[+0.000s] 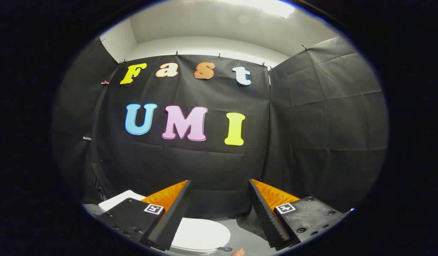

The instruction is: Open the toilet lid.

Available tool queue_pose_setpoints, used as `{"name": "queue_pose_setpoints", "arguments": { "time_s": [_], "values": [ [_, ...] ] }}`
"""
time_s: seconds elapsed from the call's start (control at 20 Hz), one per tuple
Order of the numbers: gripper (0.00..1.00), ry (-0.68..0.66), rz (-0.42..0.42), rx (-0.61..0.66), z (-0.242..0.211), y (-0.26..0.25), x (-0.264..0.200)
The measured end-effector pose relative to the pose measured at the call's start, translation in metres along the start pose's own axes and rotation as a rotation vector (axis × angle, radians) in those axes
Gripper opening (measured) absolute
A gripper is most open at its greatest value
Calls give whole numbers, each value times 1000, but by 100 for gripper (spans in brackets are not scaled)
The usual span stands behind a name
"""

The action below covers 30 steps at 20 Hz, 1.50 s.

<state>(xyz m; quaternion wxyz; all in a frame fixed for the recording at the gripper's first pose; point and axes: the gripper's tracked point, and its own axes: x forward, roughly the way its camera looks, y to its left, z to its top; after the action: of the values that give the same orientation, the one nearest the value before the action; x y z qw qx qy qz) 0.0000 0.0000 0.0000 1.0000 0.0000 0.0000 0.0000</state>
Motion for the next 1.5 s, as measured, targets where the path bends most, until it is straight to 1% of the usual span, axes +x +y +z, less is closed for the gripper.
{"name": "queue_pose_setpoints", "arguments": {
  "time_s": [0.15, 0.25, 0.3, 0.4, 0.55, 0.65, 0.7, 0.75, 0.85, 1.05, 1.2, 1.5],
  "values": [
    [98, -13, 10, -43, 16, 12, 14],
    [98, -4, 0, -71, 26, 15, 20],
    [98, 13, -8, -71, 27, 16, 23],
    [98, 24, 5, -57, 33, 27, 24],
    [98, -12, 25, -63, 33, 37, 21],
    [98, -26, 15, -49, 24, 28, 15],
    [98, -12, 4, -25, 16, 22, 10],
    [98, -1, 10, 3, 12, 18, 4],
    [98, -2, 3, 22, 10, 9, -4],
    [98, 4, 13, -29, 0, -4, -10],
    [98, -6, 30, -39, -8, -4, -10],
    [98, 16, 70, -63, -61, 1, 1]
  ]
}}
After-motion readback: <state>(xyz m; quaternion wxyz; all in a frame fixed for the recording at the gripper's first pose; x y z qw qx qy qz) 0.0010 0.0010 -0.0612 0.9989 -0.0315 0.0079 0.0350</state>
